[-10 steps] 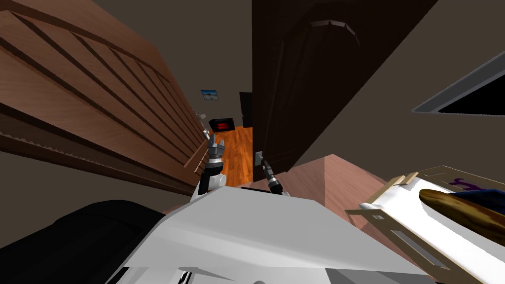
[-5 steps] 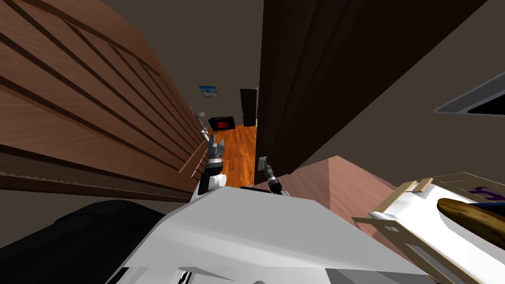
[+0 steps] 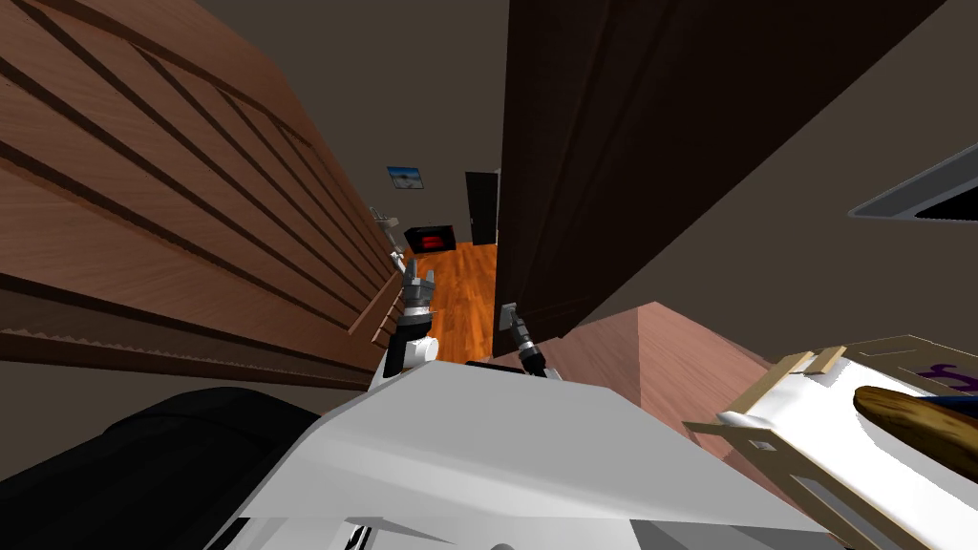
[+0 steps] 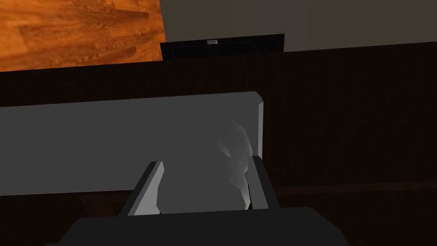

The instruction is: Push the door open

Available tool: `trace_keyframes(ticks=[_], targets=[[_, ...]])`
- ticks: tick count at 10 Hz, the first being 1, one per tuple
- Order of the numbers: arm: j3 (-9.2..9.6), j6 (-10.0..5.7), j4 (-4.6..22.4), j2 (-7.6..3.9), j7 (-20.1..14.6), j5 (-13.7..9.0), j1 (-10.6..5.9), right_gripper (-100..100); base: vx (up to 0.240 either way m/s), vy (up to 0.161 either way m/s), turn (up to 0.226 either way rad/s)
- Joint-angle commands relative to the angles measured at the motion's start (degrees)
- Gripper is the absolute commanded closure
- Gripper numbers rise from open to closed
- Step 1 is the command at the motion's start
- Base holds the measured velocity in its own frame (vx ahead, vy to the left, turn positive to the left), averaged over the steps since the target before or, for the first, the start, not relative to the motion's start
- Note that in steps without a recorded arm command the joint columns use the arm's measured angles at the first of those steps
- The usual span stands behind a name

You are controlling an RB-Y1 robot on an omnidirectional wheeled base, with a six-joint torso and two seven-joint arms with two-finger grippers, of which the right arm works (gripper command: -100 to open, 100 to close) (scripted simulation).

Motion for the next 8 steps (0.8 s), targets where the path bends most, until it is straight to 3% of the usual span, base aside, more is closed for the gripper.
trace_keyframes(ticks=[1, 8], targets=[[-0.71, 0.08, 0.3, -0.09, 0.2, -0.2, -0.32, 100, 0.097, 0.053, -0.033], [-4.22, 0.50, 1.6, -0.02, 1.3, -1.4, -1.92, 100, 0.144, 0.107, -0.052]])
